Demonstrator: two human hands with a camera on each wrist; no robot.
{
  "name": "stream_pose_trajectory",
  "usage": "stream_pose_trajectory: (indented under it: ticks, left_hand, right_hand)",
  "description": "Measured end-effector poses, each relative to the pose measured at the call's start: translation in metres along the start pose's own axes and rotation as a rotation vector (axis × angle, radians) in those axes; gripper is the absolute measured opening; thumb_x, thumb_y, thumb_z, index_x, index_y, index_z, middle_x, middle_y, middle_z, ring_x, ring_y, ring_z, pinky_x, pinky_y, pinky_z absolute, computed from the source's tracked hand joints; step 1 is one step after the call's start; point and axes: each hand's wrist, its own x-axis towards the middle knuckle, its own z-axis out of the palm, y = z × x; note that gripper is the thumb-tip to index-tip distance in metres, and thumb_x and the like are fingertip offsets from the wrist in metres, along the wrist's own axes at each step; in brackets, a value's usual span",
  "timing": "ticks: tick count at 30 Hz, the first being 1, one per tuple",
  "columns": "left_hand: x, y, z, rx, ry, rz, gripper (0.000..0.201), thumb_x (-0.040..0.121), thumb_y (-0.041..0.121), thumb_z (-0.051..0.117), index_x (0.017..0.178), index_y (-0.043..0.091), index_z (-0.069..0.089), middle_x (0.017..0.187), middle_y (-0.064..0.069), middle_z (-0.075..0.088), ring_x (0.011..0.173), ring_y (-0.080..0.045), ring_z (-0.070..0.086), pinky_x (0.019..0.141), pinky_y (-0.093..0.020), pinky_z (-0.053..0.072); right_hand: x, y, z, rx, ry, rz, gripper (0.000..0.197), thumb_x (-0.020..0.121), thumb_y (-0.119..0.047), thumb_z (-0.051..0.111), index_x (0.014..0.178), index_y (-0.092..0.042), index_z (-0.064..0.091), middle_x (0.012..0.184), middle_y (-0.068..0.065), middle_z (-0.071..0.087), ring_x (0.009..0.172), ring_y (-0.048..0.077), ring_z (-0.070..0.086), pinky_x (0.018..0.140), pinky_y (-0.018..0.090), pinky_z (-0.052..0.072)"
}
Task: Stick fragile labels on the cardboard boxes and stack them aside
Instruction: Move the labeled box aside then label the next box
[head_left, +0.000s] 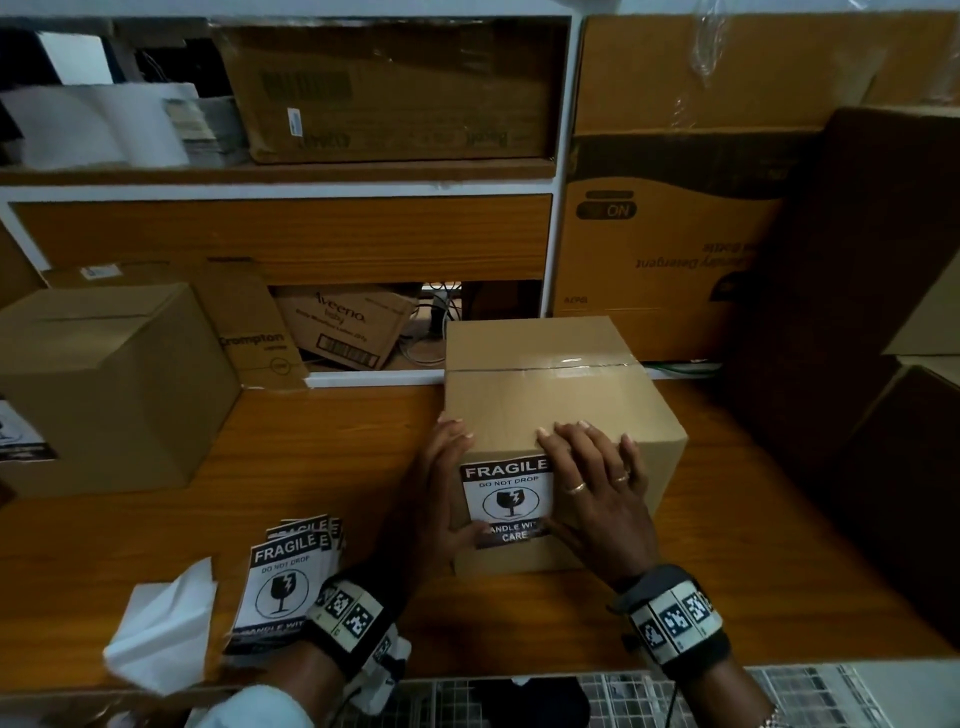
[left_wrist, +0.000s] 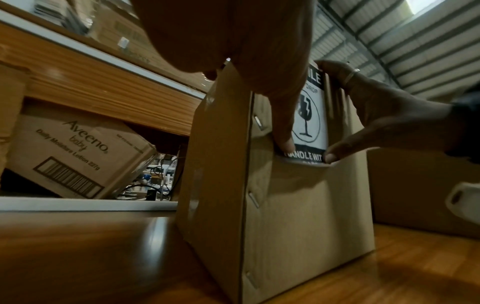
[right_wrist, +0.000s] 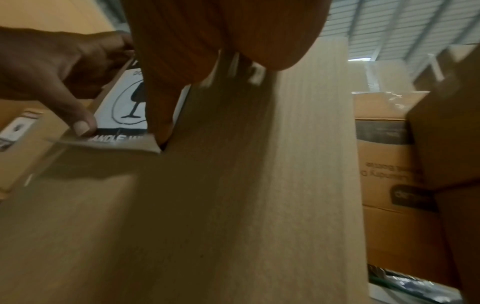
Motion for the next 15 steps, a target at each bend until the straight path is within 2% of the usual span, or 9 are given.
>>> stream_pose_trajectory:
  ticks: [2,4,7,9,10,12,15]
  left_hand:
    - [0.0,0.0,-0.002,0.082,-0.015,0.032,0.12,0.059,0.038,0.095,0.153,0.012,0.025,0.164,-0.003,0.019,0.157,-0.019,0.011,0.127,-0.037,0.018]
    - [0.001,0.003,-0.003,0.158,-0.011,0.063,0.119,0.059,0.047,0.09,0.152,0.009,0.026,0.162,-0.009,0.023,0.157,-0.019,0.008,0.124,-0.049,0.024]
    - [0.0,0.005,-0.003,0.241,-0.001,0.082,0.119,0.06,0.052,0.09,0.15,0.006,0.027,0.158,-0.014,0.03,0.155,-0.027,0.016,0.118,-0.063,0.029]
    - [0.0,0.005,-0.002,0.252,0.013,0.075,0.115,0.063,0.053,0.087,0.15,0.006,0.028,0.158,-0.014,0.031,0.154,-0.031,0.02,0.115,-0.065,0.032]
    - [0.0,0.007,-0.001,0.25,0.019,0.066,0.113,0.065,0.053,0.086,0.15,0.006,0.029,0.158,-0.014,0.031,0.153,-0.031,0.021,0.114,-0.064,0.033]
    - [0.0,0.009,0.0,0.25,0.023,0.054,0.107,0.069,0.054,0.084,0.149,0.006,0.03,0.158,-0.014,0.032,0.153,-0.031,0.023,0.112,-0.064,0.035]
    - [0.0,0.008,-0.001,0.267,0.003,0.044,0.11,0.069,0.055,0.085,0.15,0.007,0.029,0.158,-0.014,0.032,0.152,-0.033,0.025,0.111,-0.065,0.036]
  right_hand:
    - [-0.001,0.002,0.001,-0.018,-0.01,-0.001,0.125,0.057,-0.055,0.092,0.157,-0.019,0.026,0.158,0.008,0.032,0.15,0.029,0.025,0.127,0.046,-0.004]
    - [-0.001,0.003,0.0,-0.019,-0.014,-0.004,0.12,0.064,-0.06,0.087,0.158,-0.02,0.024,0.158,0.008,0.032,0.15,0.029,0.024,0.127,0.046,-0.005]
    - [0.001,-0.005,0.004,0.041,0.071,0.047,0.091,0.083,-0.063,0.07,0.155,-0.022,0.032,0.155,0.006,0.037,0.149,0.027,0.027,0.127,0.047,-0.001]
    - [0.004,-0.015,0.009,0.079,0.13,0.122,0.076,0.09,-0.065,0.057,0.151,-0.023,0.037,0.151,0.004,0.039,0.147,0.026,0.029,0.126,0.049,0.003]
    - [0.005,-0.019,0.013,0.082,0.147,0.148,0.077,0.089,-0.068,0.054,0.149,-0.023,0.038,0.15,0.005,0.039,0.146,0.027,0.03,0.125,0.051,0.003]
    - [0.005,-0.021,0.02,0.058,0.148,0.156,0.09,0.081,-0.077,0.057,0.148,-0.021,0.038,0.149,0.008,0.038,0.144,0.03,0.03,0.125,0.052,0.001]
    - [0.002,-0.015,0.024,-0.036,0.085,0.107,0.124,0.06,-0.082,0.075,0.155,-0.017,0.027,0.151,0.013,0.034,0.146,0.033,0.027,0.124,0.053,-0.006]
